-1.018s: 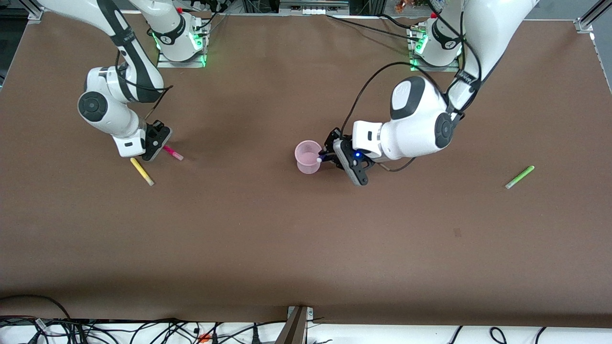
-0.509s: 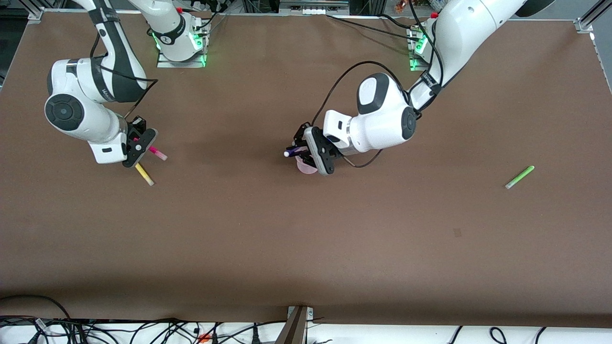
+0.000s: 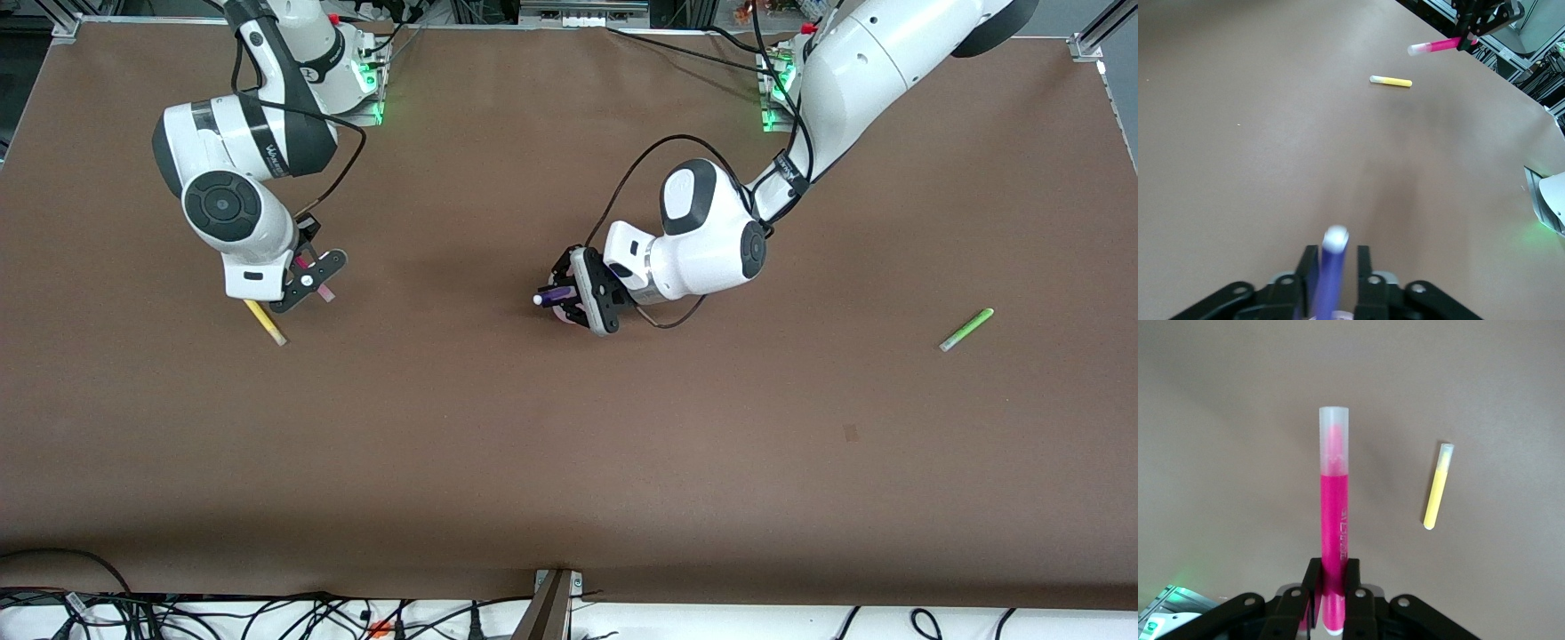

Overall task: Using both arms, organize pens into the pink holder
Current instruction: 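Drop purple into cup using the left gripper while the right gripper carries pink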

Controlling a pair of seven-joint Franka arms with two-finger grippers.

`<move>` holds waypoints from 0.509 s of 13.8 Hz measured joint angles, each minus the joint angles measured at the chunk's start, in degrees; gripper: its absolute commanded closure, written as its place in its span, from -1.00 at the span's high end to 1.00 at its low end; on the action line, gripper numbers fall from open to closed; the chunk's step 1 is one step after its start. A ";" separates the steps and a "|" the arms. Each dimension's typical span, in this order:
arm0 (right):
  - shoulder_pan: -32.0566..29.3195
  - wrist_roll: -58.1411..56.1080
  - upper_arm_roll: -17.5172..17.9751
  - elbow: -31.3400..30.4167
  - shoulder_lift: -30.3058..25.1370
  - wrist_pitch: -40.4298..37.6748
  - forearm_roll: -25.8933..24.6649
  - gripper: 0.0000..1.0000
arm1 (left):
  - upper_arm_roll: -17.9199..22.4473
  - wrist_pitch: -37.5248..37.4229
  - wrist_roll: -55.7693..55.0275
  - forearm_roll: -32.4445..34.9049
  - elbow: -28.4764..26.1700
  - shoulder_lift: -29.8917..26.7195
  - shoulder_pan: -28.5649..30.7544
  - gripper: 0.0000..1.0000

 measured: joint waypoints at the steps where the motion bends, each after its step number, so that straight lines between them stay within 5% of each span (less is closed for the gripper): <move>1: 0.00 0.00 -0.08 0.97 0.35 -0.72 0.00 -1.00 | -0.03 0.00 -0.19 -0.15 0.04 0.00 0.05 1.00; 7: 1.74 3.81 -0.01 2.92 0.74 -1.48 0.01 -1.00 | -0.15 -14.60 -7.61 -0.51 2.06 -3.61 6.51 1.00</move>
